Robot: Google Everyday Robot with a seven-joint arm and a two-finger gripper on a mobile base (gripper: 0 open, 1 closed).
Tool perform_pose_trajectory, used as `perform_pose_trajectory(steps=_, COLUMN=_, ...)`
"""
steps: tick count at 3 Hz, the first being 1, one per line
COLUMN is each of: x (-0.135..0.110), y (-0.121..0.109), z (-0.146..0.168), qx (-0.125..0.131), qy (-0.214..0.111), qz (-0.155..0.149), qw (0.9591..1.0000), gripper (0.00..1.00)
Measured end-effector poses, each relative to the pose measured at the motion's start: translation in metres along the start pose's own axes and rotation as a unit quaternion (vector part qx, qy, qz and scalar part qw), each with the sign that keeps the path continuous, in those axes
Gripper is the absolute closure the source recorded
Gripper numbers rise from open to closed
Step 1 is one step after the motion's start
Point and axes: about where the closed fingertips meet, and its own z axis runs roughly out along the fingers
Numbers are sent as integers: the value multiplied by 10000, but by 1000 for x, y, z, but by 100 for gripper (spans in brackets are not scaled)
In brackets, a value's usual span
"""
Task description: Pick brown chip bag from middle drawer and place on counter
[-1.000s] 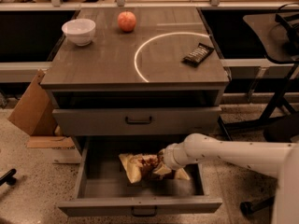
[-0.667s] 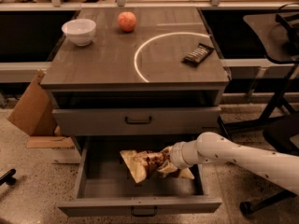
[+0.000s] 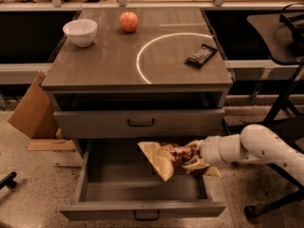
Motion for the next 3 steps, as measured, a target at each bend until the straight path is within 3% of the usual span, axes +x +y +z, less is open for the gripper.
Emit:
perform_pose_trajectory(steps=1, x=-2, y=3, z=-4, qx=-73, qy=-25, qz=-13, qw=10000, gripper=100)
perform_pose_trajectory(steps=3, x=-18, y=0, z=-22, qx=27, qy=92, qz=-260, qw=9996, gripper=100)
